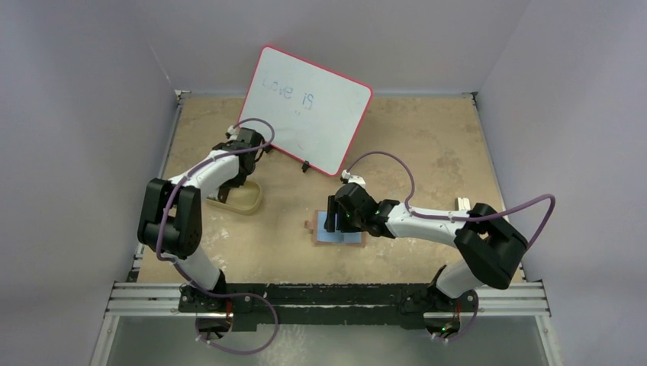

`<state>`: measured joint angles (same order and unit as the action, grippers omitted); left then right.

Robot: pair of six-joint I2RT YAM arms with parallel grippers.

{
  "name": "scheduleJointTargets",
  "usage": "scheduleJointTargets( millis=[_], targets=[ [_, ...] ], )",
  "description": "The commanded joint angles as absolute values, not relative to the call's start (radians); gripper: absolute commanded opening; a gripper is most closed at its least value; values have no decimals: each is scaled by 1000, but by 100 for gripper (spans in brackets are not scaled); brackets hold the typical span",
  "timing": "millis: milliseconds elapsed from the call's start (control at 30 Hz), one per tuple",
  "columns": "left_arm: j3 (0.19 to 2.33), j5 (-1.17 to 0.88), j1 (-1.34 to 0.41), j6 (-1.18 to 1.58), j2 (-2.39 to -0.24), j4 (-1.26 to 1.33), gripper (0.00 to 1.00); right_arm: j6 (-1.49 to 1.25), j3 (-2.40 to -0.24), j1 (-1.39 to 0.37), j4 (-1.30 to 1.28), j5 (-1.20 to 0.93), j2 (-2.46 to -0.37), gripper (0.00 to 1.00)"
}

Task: Put the credit cards into the card holder
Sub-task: Pick up the credit card from the storage box.

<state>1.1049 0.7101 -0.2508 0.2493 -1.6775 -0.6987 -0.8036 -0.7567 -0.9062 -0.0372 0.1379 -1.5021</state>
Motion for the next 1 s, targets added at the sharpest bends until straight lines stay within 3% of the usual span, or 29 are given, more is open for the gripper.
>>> scheduleJointTargets(
  millis=[0,333,967],
  targets=[
    [1147,733,-245,232,-1671,-704,20,-807,-750,-908,-12,139,-1470,66],
    [1154,632,-245,239,-1646,-712,0,-805,-747,-909,-13,147,-1455,65],
    [1206,428,-247,291,-1527,-795,0,-810,-746,-910,2,122,-1448,65]
  ],
)
